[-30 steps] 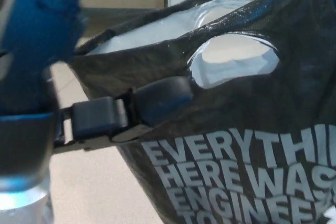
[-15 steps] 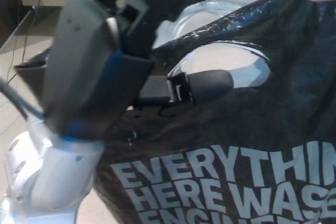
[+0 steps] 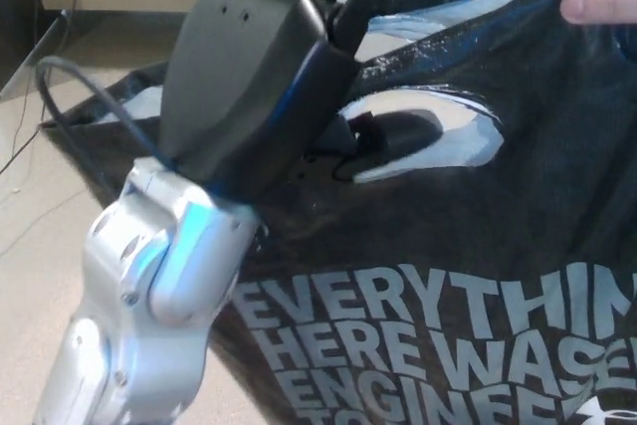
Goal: A person is holding a plastic bag and the robot extends its left hand to grab the bag by hooking its thumb into the holes at the top and brings its hand down by its side. Then it extends its arm again to hand the plastic bag back to the person.
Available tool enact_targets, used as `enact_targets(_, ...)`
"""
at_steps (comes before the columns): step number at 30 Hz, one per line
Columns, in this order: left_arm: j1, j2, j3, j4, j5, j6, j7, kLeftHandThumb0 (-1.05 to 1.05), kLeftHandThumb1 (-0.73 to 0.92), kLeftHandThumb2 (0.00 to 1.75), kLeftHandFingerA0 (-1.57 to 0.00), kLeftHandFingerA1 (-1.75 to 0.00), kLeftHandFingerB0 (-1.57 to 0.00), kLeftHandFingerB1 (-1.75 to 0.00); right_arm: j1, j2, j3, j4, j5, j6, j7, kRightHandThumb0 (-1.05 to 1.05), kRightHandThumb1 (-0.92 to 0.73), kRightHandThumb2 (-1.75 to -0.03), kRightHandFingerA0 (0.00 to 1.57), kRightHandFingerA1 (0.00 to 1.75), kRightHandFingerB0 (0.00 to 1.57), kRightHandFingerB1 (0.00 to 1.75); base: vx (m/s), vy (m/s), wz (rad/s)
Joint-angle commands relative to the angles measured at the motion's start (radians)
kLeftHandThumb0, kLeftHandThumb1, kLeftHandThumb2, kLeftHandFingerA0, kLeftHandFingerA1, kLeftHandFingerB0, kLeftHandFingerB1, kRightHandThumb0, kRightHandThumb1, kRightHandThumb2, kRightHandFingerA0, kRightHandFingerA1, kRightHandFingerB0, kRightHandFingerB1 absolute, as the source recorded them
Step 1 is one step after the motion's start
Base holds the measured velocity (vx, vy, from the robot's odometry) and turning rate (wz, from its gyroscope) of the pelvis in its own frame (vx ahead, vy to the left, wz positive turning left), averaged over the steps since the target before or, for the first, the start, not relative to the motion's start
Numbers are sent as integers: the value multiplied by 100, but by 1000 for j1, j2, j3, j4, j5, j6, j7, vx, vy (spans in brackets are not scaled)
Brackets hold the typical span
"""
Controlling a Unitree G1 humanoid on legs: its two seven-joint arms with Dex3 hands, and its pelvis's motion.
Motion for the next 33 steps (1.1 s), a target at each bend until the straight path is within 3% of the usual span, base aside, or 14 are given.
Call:
enact_targets(1, -47, -7, 6, 72, 94, -4, 137, -27, 32, 89, -10, -52, -8, -50, 13, -23, -6, -10, 4, 8, 16, -43, -62, -81, 64, 57, 39, 47, 0, 0, 0)
enact_targets(3, -62, -12, 7, 106, 103, -19, 193, -52, 42, 68, -24, -44, -17, -36, 11, -25, -2, -3, -4, 1, 9, -43, -61, -81, 65, 57, 40, 47, 0, 0, 0)
enact_targets(12, -119, -18, -2, 218, 133, -63, 359, -30, 61, 58, -48, -41, -35, -32, 12, -24, -4, -8, -1, 10, 15, -44, -61, -81, 64, 57, 40, 48, 0, 0, 0)
enact_targets(13, -130, -20, -3, 235, 122, -72, 368, -27, 64, 59, -53, -59, -37, -32, 10, -25, -5, -10, 0, 11, 17, -43, -61, -81, 64, 57, 40, 47, 0, 0, 0)
enact_targets(14, -139, -17, -2, 244, 105, -82, 360, -22, 72, 61, -79, -143, -45, -35, 10, -26, -4, -14, -1, 13, 18, -43, -61, -81, 64, 57, 40, 47, 0, 0, 0)
enact_targets(15, -147, -14, -2, 252, 88, -92, 349, -22, 72, 61, -79, -143, -45, -35, 11, -26, -4, -16, -2, 14, 17, -43, -61, -81, 64, 57, 40, 47, 0, 0, 0)
enact_targets(16, -154, -15, -2, 259, 66, -98, 332, -19, 76, 62, -98, -152, -55, -38, 14, -26, -3, -15, -2, 12, 18, -43, -62, -81, 64, 57, 40, 47, 0, 0, 0)
enact_targets(17, -161, -14, -4, 267, 55, -103, 324, -18, 77, 63, -114, -135, -62, -40, 15, -26, -2, -14, -3, 10, 18, -43, -62, -81, 64, 57, 40, 47, 0, 0, 0)
enact_targets(18, -188, -16, -13, 303, 56, -112, 333, -24, 49, 90, -124, -135, -71, -67, 17, -28, -1, -14, -5, 6, 18, -42, -62, -81, 63, 57, 41, 48, 0, 0, 0)
enact_targets(19, -217, -24, -22, 343, 61, -117, 350, -24, 49, 90, -124, -135, -71, -67, 17, -30, -1, -13, -5, 3, 20, -42, -62, -81, 63, 57, 41, 48, 0, 0, 0)
enact_targets(20, -236, -27, -24, 368, 51, -124, 350, -26, 61, 62, -92, -166, -86, -51, 19, -29, -1, -16, -5, 4, 19, -42, -62, -82, 63, 57, 42, 48, 0, 0, 0)
enact_targets(31, -333, -43, -65, 559, 25, -190, 426, -21, 64, 59, -99, -162, -93, -62, 8, -30, 4, -16, -11, 3, 22, -41, -60, -82, 63, 58, 49, 51, 0, 0, 0)
enact_targets(32, -329, -49, -69, 555, 26, -179, 418, -28, 59, 63, -98, -166, -92, -58, 7, -32, 4, -21, -11, 6, 26, -35, -72, -60, 70, 46, 54, 39, 0, 0, 0)
enact_targets(33, -321, -55, -73, 548, 25, -165, 401, -30, 64, 64, -95, -165, -81, -53, 8, -32, 2, -26, -7, 12, 30, -36, -72, -60, 70, 46, 54, 39, 0, 0, 0)
